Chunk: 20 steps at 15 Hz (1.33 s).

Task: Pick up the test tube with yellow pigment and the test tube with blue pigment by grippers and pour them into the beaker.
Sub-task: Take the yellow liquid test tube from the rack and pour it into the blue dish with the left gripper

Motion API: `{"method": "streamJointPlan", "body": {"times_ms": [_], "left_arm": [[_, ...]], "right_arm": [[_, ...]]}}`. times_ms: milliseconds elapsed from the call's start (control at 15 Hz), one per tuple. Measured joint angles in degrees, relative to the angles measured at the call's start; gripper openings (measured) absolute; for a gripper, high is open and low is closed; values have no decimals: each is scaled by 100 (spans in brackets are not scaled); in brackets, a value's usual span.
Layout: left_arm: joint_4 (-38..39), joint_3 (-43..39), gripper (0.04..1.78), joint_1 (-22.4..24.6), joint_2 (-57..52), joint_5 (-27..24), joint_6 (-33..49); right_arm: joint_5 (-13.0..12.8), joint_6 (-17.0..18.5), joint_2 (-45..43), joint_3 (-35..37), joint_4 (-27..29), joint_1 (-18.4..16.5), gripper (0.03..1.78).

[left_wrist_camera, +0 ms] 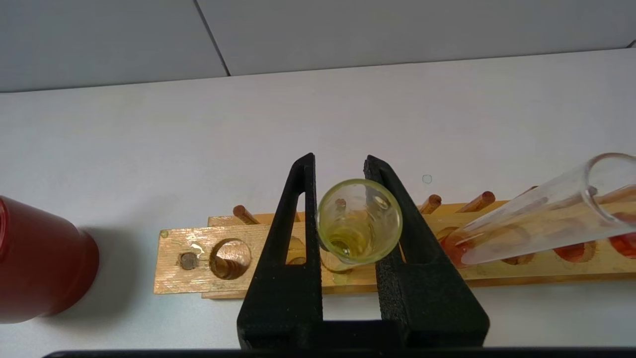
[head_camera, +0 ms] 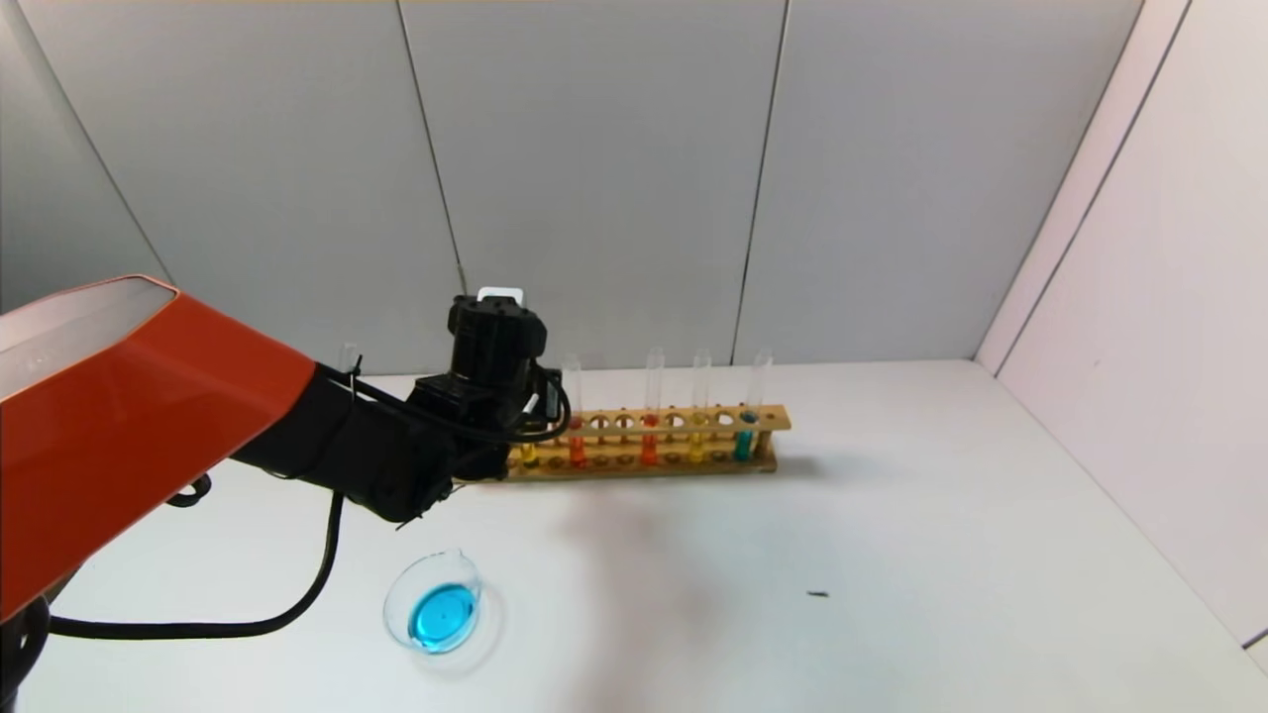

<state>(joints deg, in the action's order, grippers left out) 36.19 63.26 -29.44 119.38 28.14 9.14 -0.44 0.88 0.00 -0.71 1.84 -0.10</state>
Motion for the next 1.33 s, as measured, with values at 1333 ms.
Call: {"method": "streamJointPlan", "body": {"times_ms": [1333], "left_arm": [[-1282, 746, 34, -154, -987, 144, -151]], "right_arm": [[0, 0, 0, 0, 0, 0, 170]]}}
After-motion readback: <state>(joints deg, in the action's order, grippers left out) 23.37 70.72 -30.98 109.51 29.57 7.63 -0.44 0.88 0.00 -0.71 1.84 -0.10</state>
